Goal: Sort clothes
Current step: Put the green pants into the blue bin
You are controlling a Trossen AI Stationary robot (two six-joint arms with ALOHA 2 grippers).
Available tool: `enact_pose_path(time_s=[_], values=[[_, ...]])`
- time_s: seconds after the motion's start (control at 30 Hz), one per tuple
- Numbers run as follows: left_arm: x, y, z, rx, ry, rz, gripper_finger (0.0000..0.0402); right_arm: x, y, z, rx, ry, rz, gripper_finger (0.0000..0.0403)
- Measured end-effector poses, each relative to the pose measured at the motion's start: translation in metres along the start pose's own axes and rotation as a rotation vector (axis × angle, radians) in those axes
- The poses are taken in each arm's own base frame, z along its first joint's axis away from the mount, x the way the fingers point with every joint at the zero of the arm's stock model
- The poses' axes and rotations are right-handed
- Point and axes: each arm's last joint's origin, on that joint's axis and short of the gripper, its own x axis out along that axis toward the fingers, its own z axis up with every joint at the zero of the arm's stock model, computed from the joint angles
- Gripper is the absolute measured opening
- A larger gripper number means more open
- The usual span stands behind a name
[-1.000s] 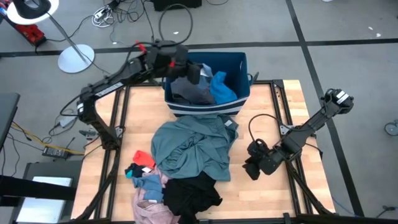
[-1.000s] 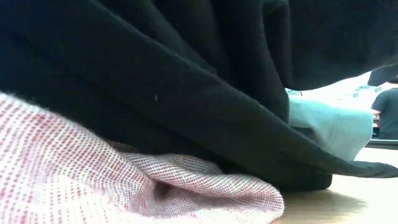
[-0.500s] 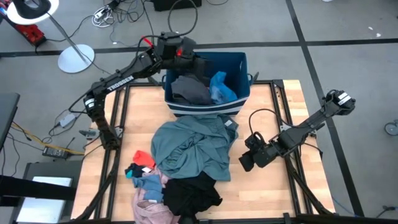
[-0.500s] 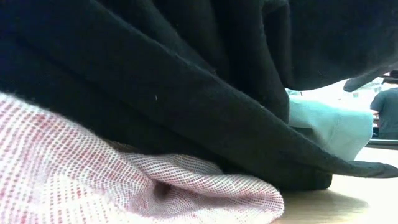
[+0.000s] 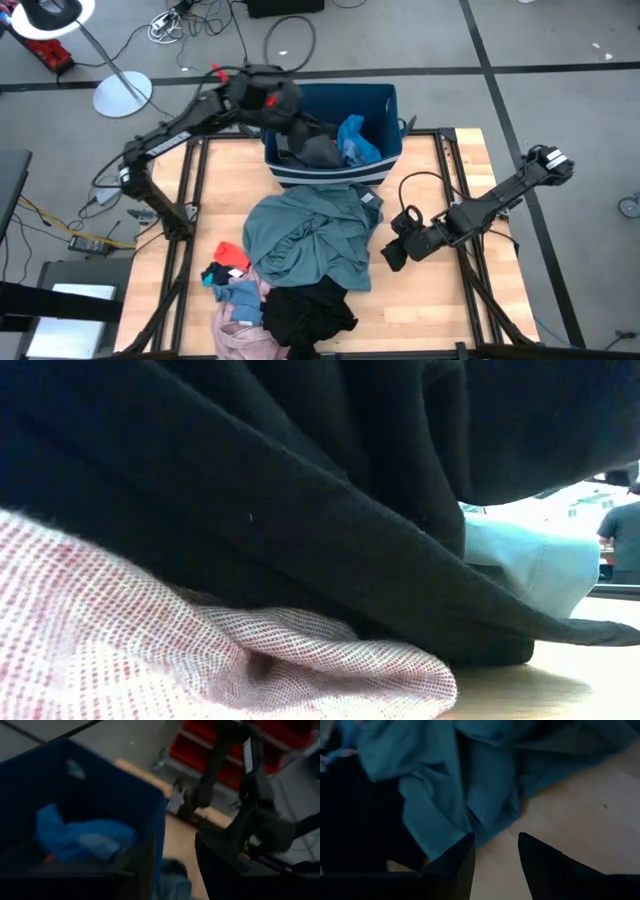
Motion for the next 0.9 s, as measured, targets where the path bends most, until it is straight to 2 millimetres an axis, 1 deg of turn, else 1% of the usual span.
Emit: enact_pose_path(time_s=[0.1, 0.17, 0.3, 0.37, 0.5, 0.6, 0.77, 0.83, 0.9], values=[[-0.024, -0.016, -0.008, 0.007, 0.033, 0.007, 0.0147, -0.005, 0.003, 0.008, -0.045, -0.034, 0.055, 0.0151], [-0.036, -0.025, -0.015, -0.006, 0.071, 0.013, 0.0147, -0.008, 0.005, 0.015, -0.089, -0.066, 0.095, 0.0151], [-0.055, -0.035, -0.035, -0.035, 0.19, 0.101, 0.0147, -0.014, 0.014, 0.028, -0.226, -0.105, 0.24, 0.0151], [-0.06, -0.04, -0.044, -0.034, 0.257, 0.115, 0.0147, -0.015, 0.017, 0.035, -0.269, -0.109, 0.289, 0.0151], [-0.053, -0.051, -0.063, -0.002, 0.365, 0.099, 0.0147, -0.02, 0.028, 0.052, -0.345, -0.119, 0.27, 0.0151], [-0.043, -0.056, -0.082, 0.024, 0.396, 0.112, 0.0147, -0.025, 0.04, 0.068, -0.419, -0.134, 0.234, 0.0151], [-0.028, -0.059, -0.115, 0.033, 0.349, 0.099, 0.0147, -0.029, 0.055, 0.092, -0.523, -0.094, 0.113, 0.0151], [-0.027, -0.057, -0.128, 0.011, 0.309, 0.069, 0.0147, -0.029, 0.062, 0.101, -0.555, -0.06, 0.058, 0.0151], [-0.028, -0.052, -0.144, -0.015, 0.3, 0.056, 0.0147, -0.024, 0.069, 0.108, -0.6, -0.005, -0.001, 0.0151]])
